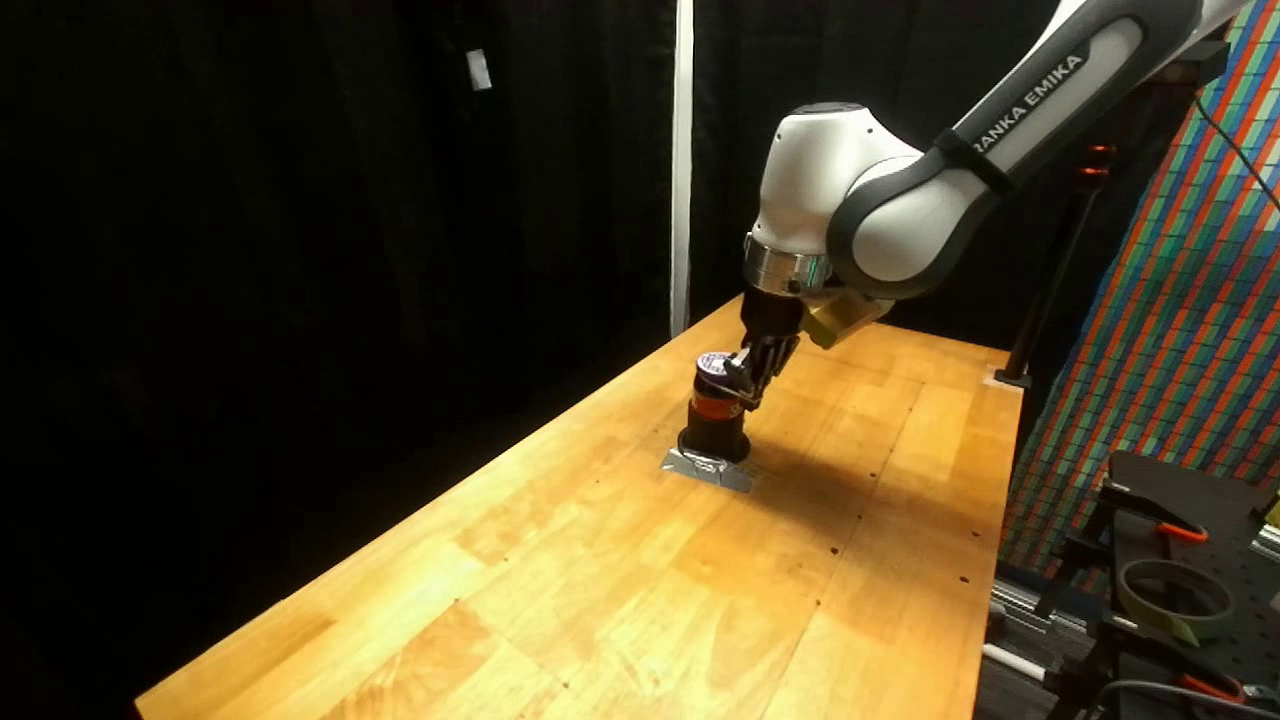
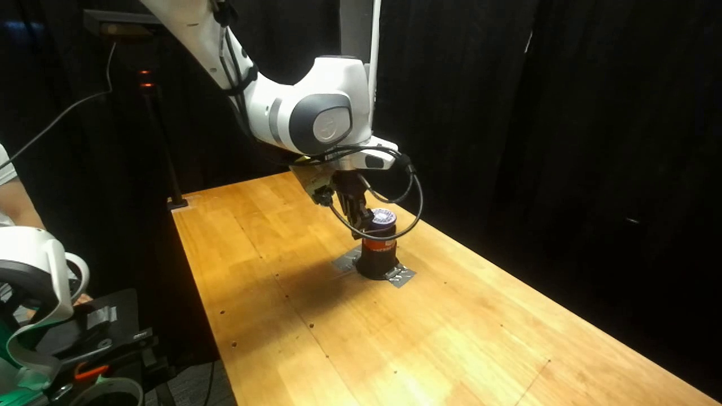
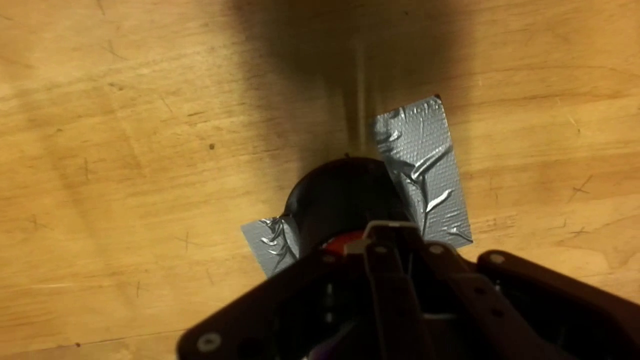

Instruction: Put a rubber band around the base of the cup

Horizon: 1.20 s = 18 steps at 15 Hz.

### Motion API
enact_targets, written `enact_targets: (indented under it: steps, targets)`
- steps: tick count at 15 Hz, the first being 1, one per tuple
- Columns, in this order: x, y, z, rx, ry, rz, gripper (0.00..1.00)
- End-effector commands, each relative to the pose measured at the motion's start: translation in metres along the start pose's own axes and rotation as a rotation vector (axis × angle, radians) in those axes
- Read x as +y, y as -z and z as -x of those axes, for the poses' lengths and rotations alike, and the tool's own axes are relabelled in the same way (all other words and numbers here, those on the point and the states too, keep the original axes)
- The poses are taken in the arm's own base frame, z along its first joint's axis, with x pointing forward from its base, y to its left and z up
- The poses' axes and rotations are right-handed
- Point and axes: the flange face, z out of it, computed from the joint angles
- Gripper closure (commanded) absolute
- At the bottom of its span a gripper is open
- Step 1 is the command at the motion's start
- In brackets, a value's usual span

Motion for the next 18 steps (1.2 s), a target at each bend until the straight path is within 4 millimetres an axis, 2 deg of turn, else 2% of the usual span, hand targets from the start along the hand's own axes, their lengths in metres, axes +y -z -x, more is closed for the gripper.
enact_targets:
  steps: [1,9,15,18]
  targets:
    - [0.004,0.013,0.024,0.109,-0.008,-0.005,0.91]
    - [0.018,0.020,0.053,0.319,0.003,-0.035,0.92]
    - [0.037,0.023,0.069,0.448,-0.003,-0.104,0.92]
    - [0.043,0.022,0.084,0.491,0.000,-0.148,0.92]
